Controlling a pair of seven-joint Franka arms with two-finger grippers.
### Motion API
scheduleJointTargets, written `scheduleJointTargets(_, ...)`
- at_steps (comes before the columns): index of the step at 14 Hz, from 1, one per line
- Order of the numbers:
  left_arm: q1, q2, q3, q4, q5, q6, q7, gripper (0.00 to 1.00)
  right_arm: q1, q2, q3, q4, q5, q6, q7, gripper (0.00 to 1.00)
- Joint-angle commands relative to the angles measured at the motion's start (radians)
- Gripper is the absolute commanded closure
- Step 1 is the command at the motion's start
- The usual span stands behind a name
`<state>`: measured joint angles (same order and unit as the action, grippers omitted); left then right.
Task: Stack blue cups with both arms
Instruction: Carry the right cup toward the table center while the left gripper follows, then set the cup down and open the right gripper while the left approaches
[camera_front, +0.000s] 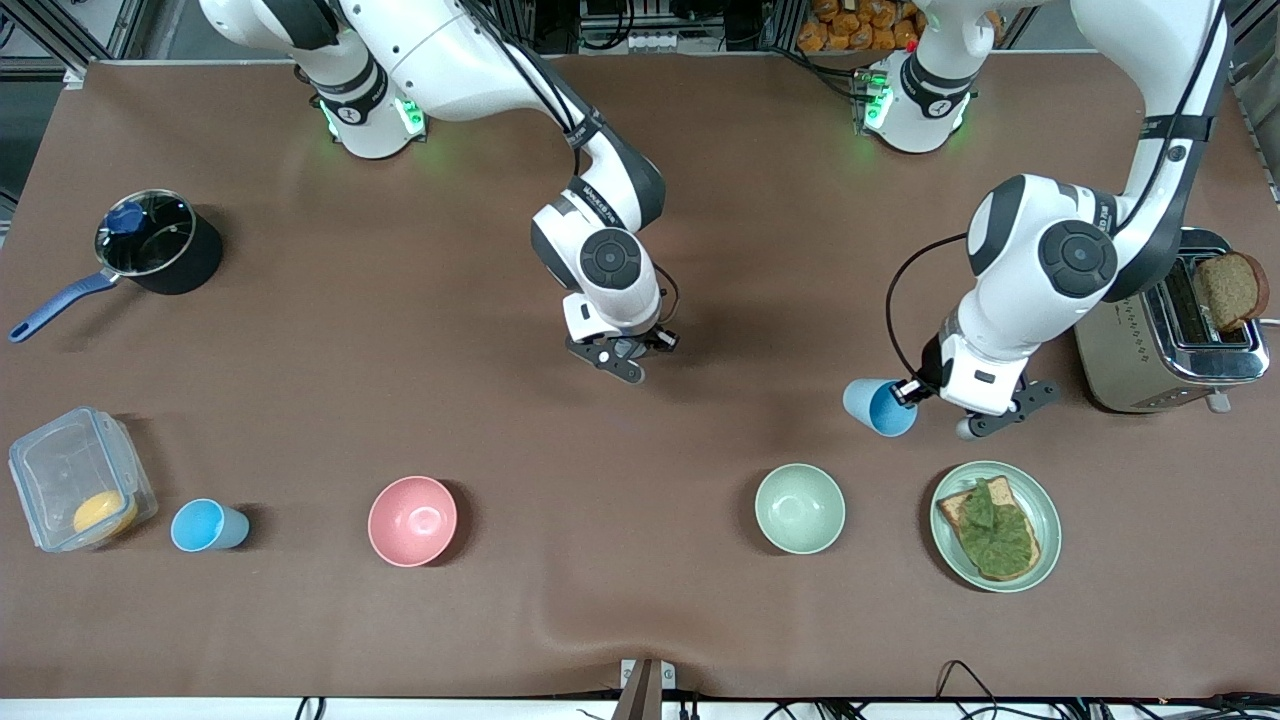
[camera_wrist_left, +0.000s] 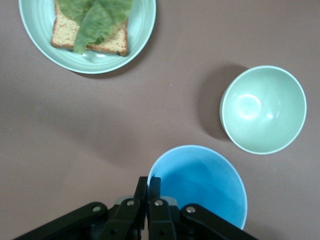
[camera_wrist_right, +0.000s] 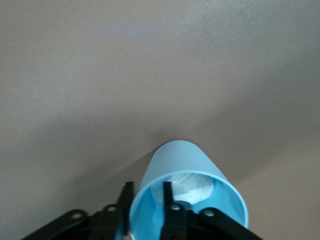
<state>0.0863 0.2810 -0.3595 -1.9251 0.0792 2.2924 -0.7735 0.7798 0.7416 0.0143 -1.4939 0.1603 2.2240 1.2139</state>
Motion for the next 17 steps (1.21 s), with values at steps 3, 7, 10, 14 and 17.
scheduleJointTargets(3, -0.023, -0.006, -0.01, 0.017, 0.002, -0.011, -0.081, 1.0, -0.007, -0.034, -0.022, 0.093, 0.001, -0.123, -0.005, 0.0)
scheduleJointTargets(7, -0.108, -0.025, -0.01, 0.015, 0.013, -0.03, -0.176, 1.0, -0.121, -0.146, -0.019, 0.139, 0.002, -0.326, -0.233, 0.0)
scheduleJointTargets(10, -0.193, -0.029, -0.01, 0.021, 0.013, -0.037, -0.307, 1.0, -0.255, -0.226, -0.017, 0.139, 0.005, -0.429, -0.414, 0.0)
scheduleJointTargets(14, -0.341, 0.001, -0.01, 0.076, 0.049, -0.039, -0.521, 1.0, -0.446, -0.306, -0.017, 0.136, 0.012, -0.561, -0.639, 0.0)
scheduleJointTargets(17, -0.46, 0.05, -0.009, 0.122, 0.154, -0.05, -0.738, 1.0, -0.582, -0.346, -0.019, 0.13, 0.004, -0.638, -0.94, 0.0)
